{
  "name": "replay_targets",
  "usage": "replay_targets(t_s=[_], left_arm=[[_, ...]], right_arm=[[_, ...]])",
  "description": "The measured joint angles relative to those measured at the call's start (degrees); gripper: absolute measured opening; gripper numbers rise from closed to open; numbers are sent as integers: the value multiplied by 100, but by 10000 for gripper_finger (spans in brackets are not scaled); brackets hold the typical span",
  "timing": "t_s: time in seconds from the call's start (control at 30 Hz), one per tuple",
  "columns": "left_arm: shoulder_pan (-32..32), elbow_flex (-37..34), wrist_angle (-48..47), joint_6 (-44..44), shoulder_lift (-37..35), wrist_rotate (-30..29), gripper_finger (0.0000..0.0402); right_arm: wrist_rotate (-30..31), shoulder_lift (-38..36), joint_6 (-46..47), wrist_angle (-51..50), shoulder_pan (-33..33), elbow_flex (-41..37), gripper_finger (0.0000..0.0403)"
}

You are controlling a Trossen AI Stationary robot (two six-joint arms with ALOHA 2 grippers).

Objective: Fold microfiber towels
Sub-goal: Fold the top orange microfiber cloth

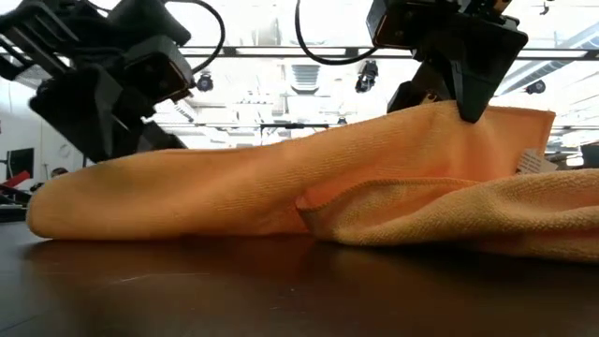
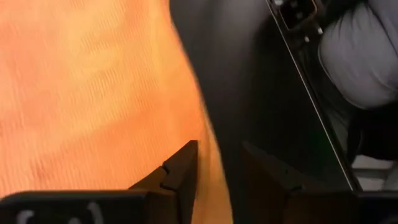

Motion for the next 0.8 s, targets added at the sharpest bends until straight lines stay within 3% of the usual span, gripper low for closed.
replay_targets(t_s=[0.33,0.8], left_arm=[[-57,-4,-693,-212,-91,-99,7],[-267,43,-844,-298,-263,-157,0]], right_arm=[[26,0,61,4,0,0,9],[32,-8,168,-45,4,0,9]])
